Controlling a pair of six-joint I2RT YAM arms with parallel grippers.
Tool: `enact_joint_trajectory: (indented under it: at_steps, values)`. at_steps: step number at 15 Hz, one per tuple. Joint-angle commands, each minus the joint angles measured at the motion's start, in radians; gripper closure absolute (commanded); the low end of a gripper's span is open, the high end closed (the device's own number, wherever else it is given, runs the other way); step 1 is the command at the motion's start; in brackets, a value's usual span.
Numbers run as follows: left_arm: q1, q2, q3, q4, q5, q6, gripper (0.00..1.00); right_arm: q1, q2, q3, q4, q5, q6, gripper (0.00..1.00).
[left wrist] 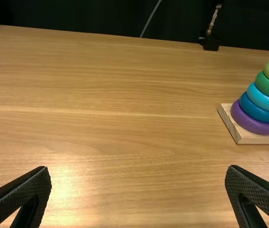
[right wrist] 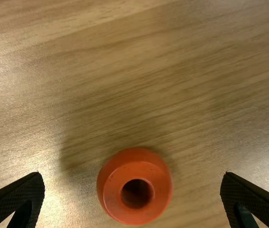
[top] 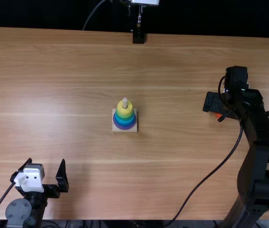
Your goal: Build the Hanoi tower: stack the rings onto the peg from bottom to top in this color order: purple, dark blue, light blue, dark green, light green, yellow, orange.
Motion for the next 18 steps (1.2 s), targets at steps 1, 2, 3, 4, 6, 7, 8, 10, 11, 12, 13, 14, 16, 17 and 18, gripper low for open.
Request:
enact_joint_trajectory:
  at_steps: [1,2,3,4,6,7,8,10,11,12,13,14,16,17,18]
  values:
    - [-0.003,-0.012,-0.104,-0.079,0.004,0.007,0.00,-0.005,0.034,-0.003,-0.001,0.006,0.007,0.00]
    - [-0.004,-0.012,-0.104,-0.079,0.004,0.007,0.00,-0.005,0.037,0.000,-0.003,0.006,0.007,0.00]
    - [-0.004,-0.012,-0.104,-0.079,0.004,0.007,0.00,-0.005,0.038,0.003,-0.003,0.006,0.005,0.00]
    - [-0.004,-0.012,-0.104,-0.079,0.004,0.007,0.00,-0.005,0.045,0.006,-0.003,0.006,0.005,0.00]
    - [-0.004,-0.012,-0.104,-0.079,0.004,0.007,0.00,-0.005,0.051,0.009,-0.003,0.006,0.004,0.00]
    - [-0.004,-0.012,-0.104,-0.079,0.004,0.007,0.00,-0.005,0.051,0.009,-0.003,0.006,0.004,0.00]
    - [-0.004,-0.012,-0.104,-0.079,0.003,0.007,0.00,-0.005,0.051,0.009,-0.003,0.006,0.005,0.32]
    - [-0.004,-0.012,-0.104,-0.079,0.004,0.007,0.00,-0.005,0.051,0.007,-0.003,0.003,0.004,0.71]
    - [-0.004,-0.012,-0.104,-0.079,0.004,0.007,0.00,-0.005,0.057,0.006,-0.005,-0.003,-0.006,0.84]
    - [-0.004,-0.012,-0.104,-0.079,0.004,0.007,0.00,-0.005,0.069,0.001,-0.005,-0.017,-0.028,0.97]
    - [-0.003,-0.012,-0.104,-0.079,0.004,0.007,0.00,-0.005,0.075,-0.002,-0.005,-0.034,-0.048,1.00]
    - [-0.004,-0.012,-0.104,-0.079,0.004,0.007,0.00,-0.005,0.075,-0.005,-0.008,-0.056,-0.059,1.00]
    - [-0.004,-0.012,-0.104,-0.079,0.004,0.007,0.00,-0.002,0.075,0.007,-0.030,-0.121,-0.061,1.00]
    - [-0.004,-0.012,-0.104,-0.079,0.004,0.007,0.00,0.002,0.071,0.010,-0.045,-0.124,-0.059,1.00]
    - [-0.004,-0.012,-0.104,-0.079,0.004,0.007,0.00,0.007,0.061,0.035,-0.097,-0.126,-0.055,1.00]
